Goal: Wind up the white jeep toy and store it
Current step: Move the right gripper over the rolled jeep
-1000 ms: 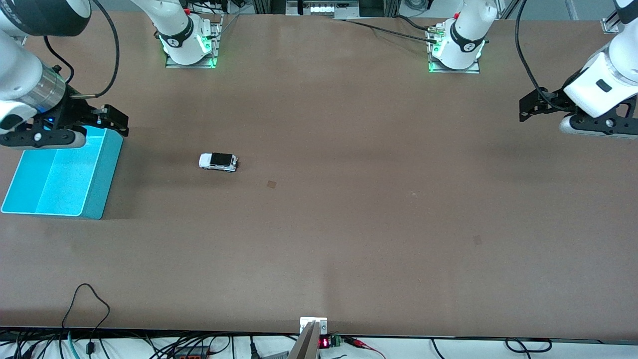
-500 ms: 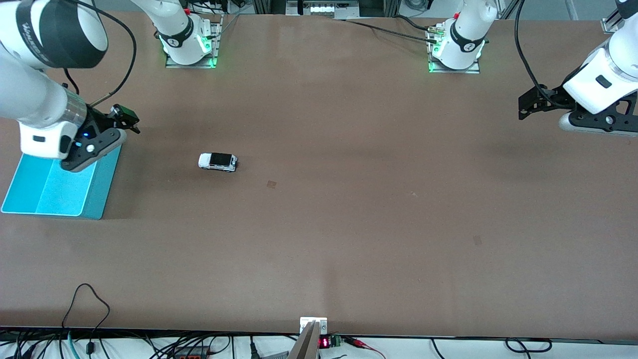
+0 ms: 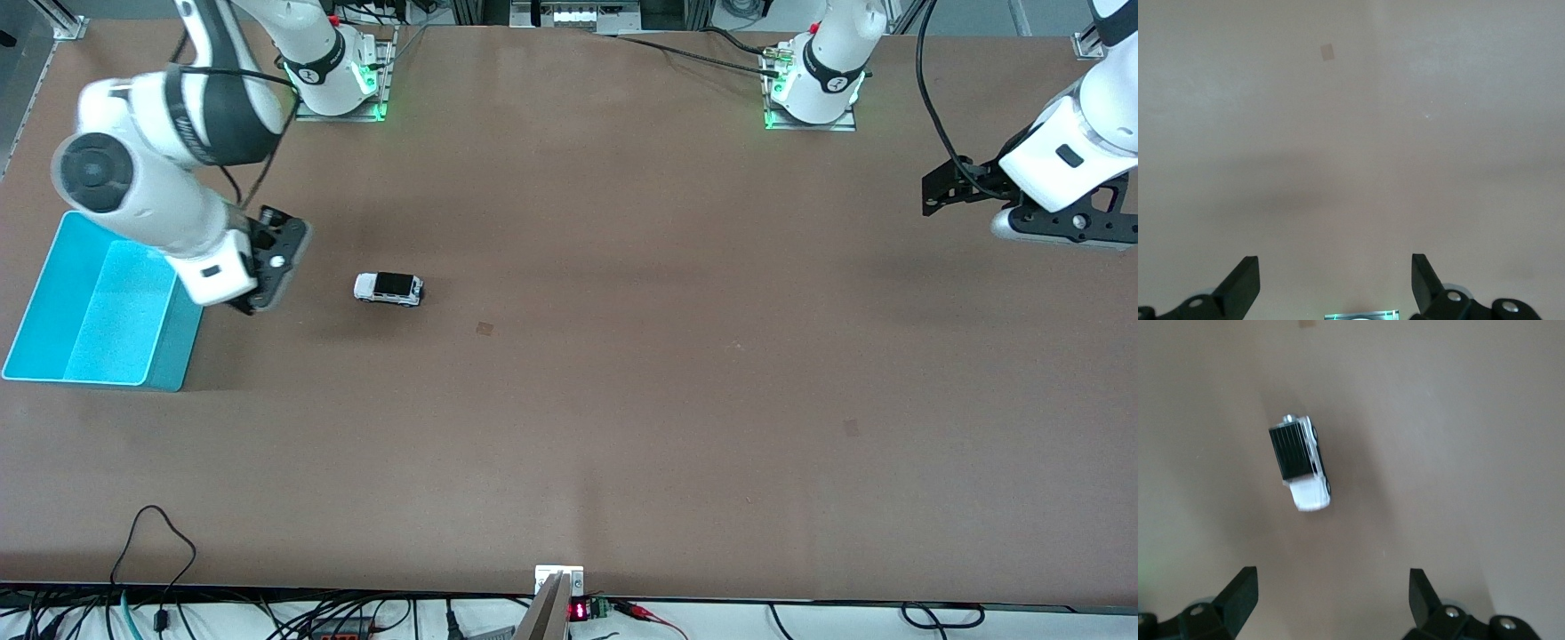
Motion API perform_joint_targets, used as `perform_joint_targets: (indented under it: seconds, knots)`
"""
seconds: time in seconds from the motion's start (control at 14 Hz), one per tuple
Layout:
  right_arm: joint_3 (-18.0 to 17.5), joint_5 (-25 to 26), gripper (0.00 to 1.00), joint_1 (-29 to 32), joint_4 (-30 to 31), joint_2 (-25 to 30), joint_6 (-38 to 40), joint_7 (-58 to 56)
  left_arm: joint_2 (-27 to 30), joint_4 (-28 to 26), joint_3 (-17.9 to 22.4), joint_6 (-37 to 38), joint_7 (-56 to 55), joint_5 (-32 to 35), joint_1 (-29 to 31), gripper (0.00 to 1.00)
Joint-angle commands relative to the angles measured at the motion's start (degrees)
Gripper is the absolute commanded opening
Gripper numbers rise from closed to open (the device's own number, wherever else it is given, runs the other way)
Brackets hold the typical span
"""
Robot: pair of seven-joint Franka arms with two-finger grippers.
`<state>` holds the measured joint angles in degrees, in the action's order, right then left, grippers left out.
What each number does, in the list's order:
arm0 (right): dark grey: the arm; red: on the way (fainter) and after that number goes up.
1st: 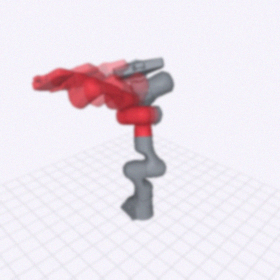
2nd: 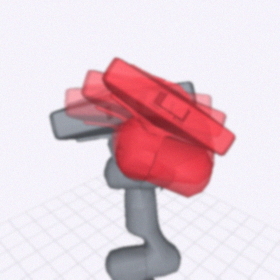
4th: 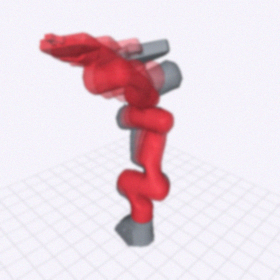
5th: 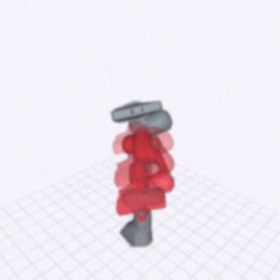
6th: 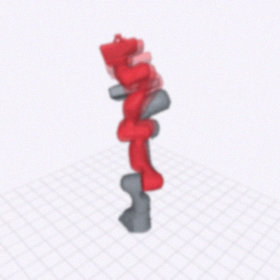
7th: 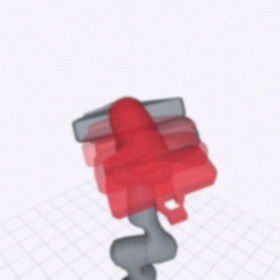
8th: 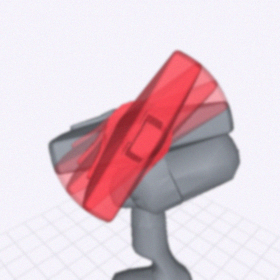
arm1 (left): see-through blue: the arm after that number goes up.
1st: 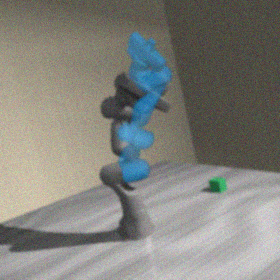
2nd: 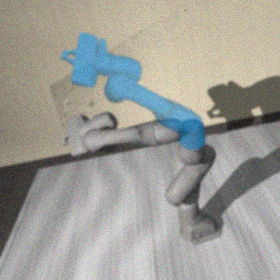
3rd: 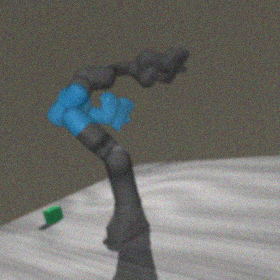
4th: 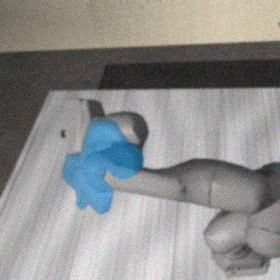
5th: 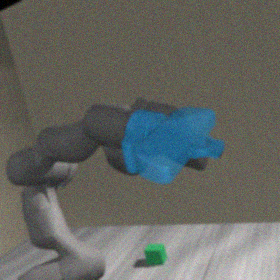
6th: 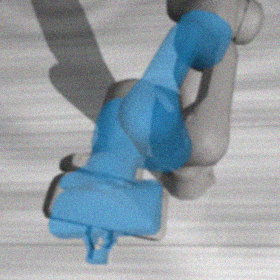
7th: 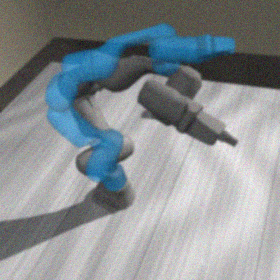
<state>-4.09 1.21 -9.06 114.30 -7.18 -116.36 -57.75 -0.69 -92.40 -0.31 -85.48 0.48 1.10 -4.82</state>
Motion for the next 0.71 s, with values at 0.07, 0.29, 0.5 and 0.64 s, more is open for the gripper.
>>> perform_joint_targets:
  seconds: [0.07, 0.29, 0.5, 0.64]
  knots:
    - [0.22, -0.85, 1.0, -3.77, 12.59, 2.69, -15.45, -1.14, -0.36, 0.99, -0.22, 2.95, 0.49, -2.33, -0.36, 1.0]
    - [0.22, -0.86, 1.0, -5.0, 15.68, 1.47, -21.35, -0.96, -0.36, 0.99, -0.92, 4.27, 0.49, -2.42, -0.36, 1.0]
    - [0.22, -0.86, 1.0, -5.88, 17.53, -1.69, -27.32, -0.96, -0.19, 0.99, -1.54, 5.57, 0.4, -2.42, 0.16, 1.0]
    - [0.22, -0.86, 1.0, -5.97, 17.8, -4.15, -30.5, -0.96, -0.19, 1.6, -1.36, 5.85, 0.4, -2.33, 0.43, 1.0]
